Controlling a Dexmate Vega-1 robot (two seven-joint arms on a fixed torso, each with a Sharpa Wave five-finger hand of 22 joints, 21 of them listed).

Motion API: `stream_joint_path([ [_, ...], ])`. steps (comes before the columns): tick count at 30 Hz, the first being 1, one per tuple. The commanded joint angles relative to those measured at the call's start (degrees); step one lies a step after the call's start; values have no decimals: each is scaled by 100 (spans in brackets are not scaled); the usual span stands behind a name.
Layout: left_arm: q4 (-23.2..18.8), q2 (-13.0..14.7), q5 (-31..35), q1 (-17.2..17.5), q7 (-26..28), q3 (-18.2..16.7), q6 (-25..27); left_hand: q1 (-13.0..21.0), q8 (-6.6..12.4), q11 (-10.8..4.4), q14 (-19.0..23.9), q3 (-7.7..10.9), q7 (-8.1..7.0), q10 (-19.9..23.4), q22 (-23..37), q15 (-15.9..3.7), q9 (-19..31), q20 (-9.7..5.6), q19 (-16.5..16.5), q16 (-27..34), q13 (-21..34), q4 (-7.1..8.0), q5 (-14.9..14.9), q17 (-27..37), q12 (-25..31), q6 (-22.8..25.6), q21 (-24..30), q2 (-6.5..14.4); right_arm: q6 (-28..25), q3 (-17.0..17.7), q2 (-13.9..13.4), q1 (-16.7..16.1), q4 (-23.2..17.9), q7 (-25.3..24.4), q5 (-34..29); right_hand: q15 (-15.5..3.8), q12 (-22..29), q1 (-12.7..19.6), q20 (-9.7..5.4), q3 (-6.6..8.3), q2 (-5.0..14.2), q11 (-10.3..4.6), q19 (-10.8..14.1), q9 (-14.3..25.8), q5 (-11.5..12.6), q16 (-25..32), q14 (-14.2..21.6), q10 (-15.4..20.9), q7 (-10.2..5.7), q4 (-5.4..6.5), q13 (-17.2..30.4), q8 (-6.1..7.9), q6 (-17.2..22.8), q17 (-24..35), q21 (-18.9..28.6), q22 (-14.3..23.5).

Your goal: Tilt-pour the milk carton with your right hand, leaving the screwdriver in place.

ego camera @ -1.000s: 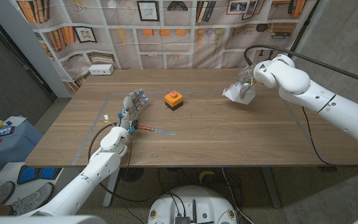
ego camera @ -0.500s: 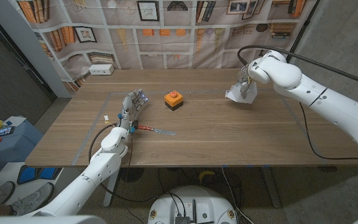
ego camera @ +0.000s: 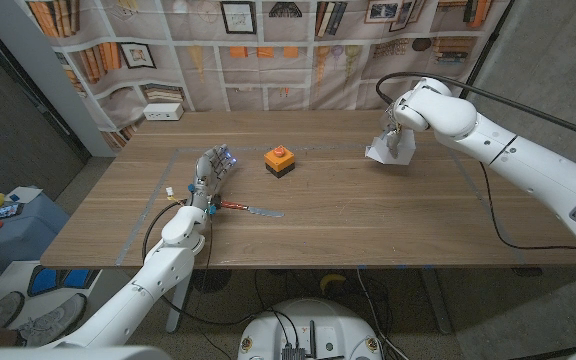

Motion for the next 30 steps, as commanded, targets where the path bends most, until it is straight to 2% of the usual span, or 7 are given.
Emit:
stream_joint_path([
  [1, 39, -8, -41, -1, -66, -7, -21, -15, -17, 28, 50, 22, 1, 30, 31, -4, 27, 19, 42, 1, 8, 21, 27, 20, -17, 17, -13, 378, 109, -51, 96, 89, 82, 157, -153, -25, -10, -60, 5, -2, 4, 19, -45, 15, 20, 5, -5, -8, 3, 13, 16, -4, -38, 8, -9, 23],
  [13, -31, 42, -53, 23, -79, -16, 25, -11, -16, 38, 44, 31, 6, 28, 32, 7, 28, 26, 47, -3, 8, 25, 28, 19, -19, 21, -22, 382, 69, 79, 47, 15, 5, 44, 31, -43, -15, -96, 9, -17, 28, 4, -49, 20, 23, 9, 7, 9, 0, 21, 27, -9, -57, 10, 0, 22],
  [30, -145, 84, -46, 102, -33, -34, 45, -7, -16, 42, 42, 44, 9, 25, 32, 13, 28, 25, 51, -5, 8, 29, 28, 18, -21, 23, -34, 386, -584, 674, -162, -540, -346, -585, 1005, -123, -24, -97, -32, -19, 82, -54, 35, 30, 35, 46, 100, 40, -24, 2, 46, 25, 5, 13, 41, 21],
])
